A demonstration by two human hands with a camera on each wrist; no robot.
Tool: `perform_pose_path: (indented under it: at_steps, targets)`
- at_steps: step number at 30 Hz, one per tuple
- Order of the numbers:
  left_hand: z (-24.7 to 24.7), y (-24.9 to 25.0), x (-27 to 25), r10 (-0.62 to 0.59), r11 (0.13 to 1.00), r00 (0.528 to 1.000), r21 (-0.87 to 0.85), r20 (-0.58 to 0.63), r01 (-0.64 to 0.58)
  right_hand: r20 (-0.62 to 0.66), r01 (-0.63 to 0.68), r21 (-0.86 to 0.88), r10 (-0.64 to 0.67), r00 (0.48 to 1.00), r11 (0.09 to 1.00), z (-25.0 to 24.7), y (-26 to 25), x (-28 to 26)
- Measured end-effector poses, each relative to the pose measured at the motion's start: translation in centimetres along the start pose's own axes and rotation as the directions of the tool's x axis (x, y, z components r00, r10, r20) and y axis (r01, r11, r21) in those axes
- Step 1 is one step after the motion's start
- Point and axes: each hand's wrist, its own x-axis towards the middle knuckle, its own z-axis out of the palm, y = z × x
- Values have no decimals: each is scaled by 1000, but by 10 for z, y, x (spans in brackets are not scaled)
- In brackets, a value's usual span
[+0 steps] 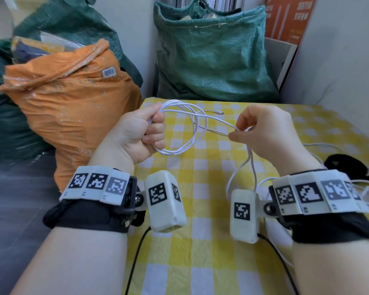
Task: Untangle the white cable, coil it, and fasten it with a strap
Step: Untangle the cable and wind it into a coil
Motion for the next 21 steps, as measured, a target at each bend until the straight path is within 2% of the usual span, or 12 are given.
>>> perform_pose_path:
  at_steps: [3,6,9,11,16,18,21]
  targets:
    - [-3,1,1,14,999,1000,-40,-28,-15,34,-9,0,9,999,1000,2,2,0]
    - [-6,2,0,-21,1000,999,-12,-25,21,-94,-42,33,45,995,999,0,6,1]
    - [-7,2,-2,-73,997,997,29,-4,73,-222,-110,99,129,966,989,-4,9,3]
    - [-9,2,-1,-79,997,997,-18,-1,79,-263,-126,134,158,952,983,-5,10,3]
    - [-22,4,2,-50,953,988,-302,-146,4,-223,-152,128,178,958,980,-2,10,3]
    - [-26,3,2,-65,943,982,-334,-179,2,-196,-159,121,181,964,980,0,10,2]
    - [-23,2,1,-84,960,986,-277,-144,41,-184,-163,130,186,965,978,2,7,2]
